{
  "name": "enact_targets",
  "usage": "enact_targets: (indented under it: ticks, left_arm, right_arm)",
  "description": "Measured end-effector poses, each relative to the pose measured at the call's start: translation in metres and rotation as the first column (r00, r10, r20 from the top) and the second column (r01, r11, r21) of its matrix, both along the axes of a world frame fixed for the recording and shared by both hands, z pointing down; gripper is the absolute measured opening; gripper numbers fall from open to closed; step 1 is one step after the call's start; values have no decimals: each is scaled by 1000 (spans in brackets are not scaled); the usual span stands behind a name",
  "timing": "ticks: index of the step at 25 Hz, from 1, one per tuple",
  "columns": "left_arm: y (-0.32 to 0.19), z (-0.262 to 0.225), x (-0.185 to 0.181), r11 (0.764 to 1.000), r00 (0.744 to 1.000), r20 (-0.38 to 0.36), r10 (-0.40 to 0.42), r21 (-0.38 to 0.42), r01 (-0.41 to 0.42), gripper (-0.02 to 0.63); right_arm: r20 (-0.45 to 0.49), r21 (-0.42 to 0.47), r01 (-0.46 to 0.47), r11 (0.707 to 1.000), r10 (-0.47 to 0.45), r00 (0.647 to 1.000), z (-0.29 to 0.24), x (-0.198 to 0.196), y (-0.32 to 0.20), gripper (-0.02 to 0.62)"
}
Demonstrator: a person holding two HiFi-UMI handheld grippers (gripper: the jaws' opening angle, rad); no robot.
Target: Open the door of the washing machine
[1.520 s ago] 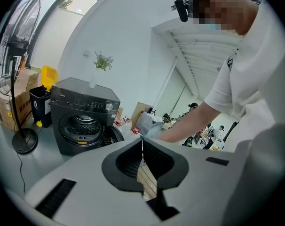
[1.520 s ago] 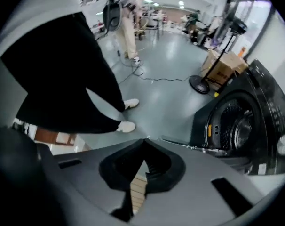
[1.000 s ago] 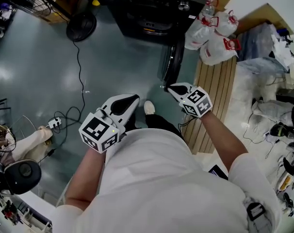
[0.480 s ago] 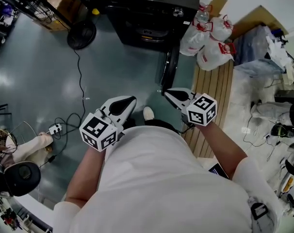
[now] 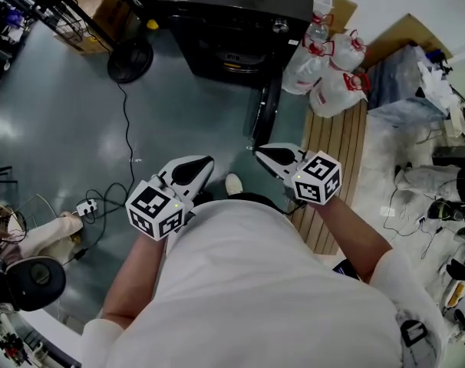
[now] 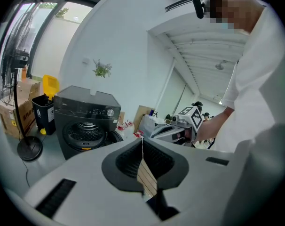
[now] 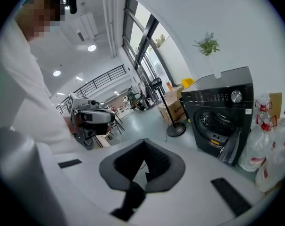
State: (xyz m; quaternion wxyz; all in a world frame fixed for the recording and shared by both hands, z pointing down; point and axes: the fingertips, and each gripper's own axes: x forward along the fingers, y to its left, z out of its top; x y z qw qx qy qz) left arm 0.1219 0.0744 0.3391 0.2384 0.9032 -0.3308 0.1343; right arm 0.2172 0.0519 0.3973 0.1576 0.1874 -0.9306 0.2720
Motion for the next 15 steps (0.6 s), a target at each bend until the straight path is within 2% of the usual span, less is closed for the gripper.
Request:
enact_targets:
  ticks: [15]
  left_arm:
    - [-2,2,-2,1000,1000,-2,-14,-7,14,18]
  right_arm:
    - [-4,20,31,999,-31,1000,-4,-5,0,8]
